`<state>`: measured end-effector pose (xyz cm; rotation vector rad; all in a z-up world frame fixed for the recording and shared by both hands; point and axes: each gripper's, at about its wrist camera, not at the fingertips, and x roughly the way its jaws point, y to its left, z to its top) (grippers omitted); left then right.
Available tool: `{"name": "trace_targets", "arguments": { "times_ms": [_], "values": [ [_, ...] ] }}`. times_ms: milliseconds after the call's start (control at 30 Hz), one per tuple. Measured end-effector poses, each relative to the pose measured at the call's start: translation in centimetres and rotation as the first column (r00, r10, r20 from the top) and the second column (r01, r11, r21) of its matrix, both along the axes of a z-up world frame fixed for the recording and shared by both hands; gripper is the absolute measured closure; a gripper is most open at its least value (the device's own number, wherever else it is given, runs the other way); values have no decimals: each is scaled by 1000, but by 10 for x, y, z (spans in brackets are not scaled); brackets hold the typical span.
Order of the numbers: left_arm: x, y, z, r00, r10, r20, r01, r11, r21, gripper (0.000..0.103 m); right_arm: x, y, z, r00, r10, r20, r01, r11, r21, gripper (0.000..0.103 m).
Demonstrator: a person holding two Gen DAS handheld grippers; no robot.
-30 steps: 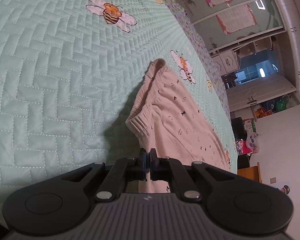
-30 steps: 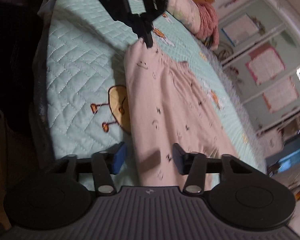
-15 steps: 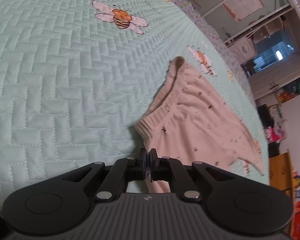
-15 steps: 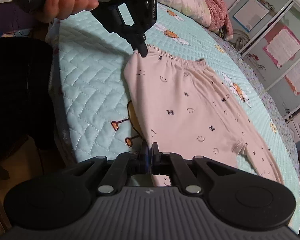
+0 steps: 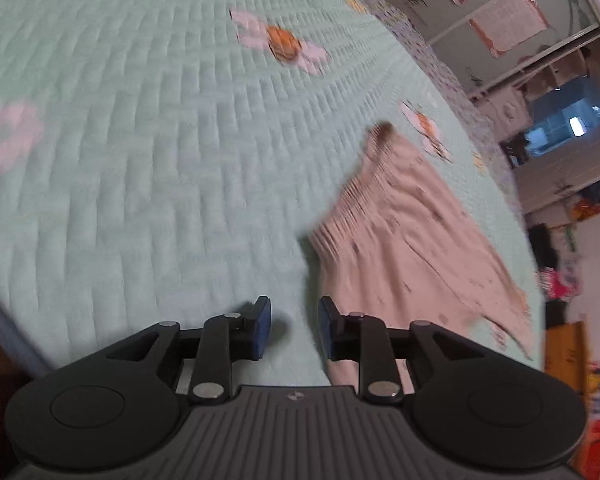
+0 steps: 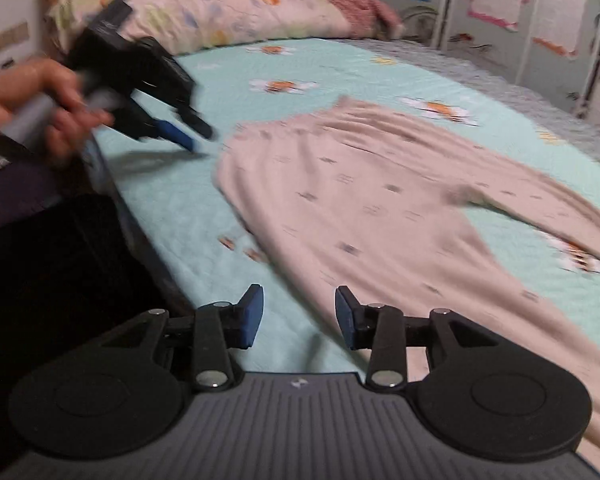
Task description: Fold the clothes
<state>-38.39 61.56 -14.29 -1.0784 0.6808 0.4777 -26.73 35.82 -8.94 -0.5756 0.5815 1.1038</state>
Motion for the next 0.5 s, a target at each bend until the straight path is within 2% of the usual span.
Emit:
{"name": "trace_targets", "arguments": {
  "times_ms": [100, 200, 367, 400, 433, 467, 500],
  "values": [
    [3, -26, -11, 996, -70, 50, 74, 993, -96, 77, -11, -9, -12, 989, 27, 145, -12, 995, -101, 61],
    [12, -45, -28, 995, -60, 86, 74, 982, -173, 75, -17, -10, -25, 964, 57, 260, -10, 984, -180, 61],
    [30, -55, -32, 993, -22, 120, 42, 985, -168, 78, -12, -8, -35, 937, 87, 337, -10, 975, -224, 63],
    [33, -56, -30, 993, -22, 112, 38, 988, -148, 92, -10, -8, -36, 935, 87, 343, -7, 974, -226, 64],
    [35, -56, -26, 995, -21, 93, 31, 993, -113, 99, -6, -7, -35, 944, 71, 323, 0, 976, -216, 70],
    [36, -56, -23, 997, -24, 78, 30, 996, -80, 99, -2, -7, -33, 955, 49, 291, 11, 980, -201, 89],
    [36, -56, -20, 997, -30, 68, 34, 998, -52, 99, 1, -7, -32, 966, 31, 257, 19, 982, -189, 97]
  ]
}}
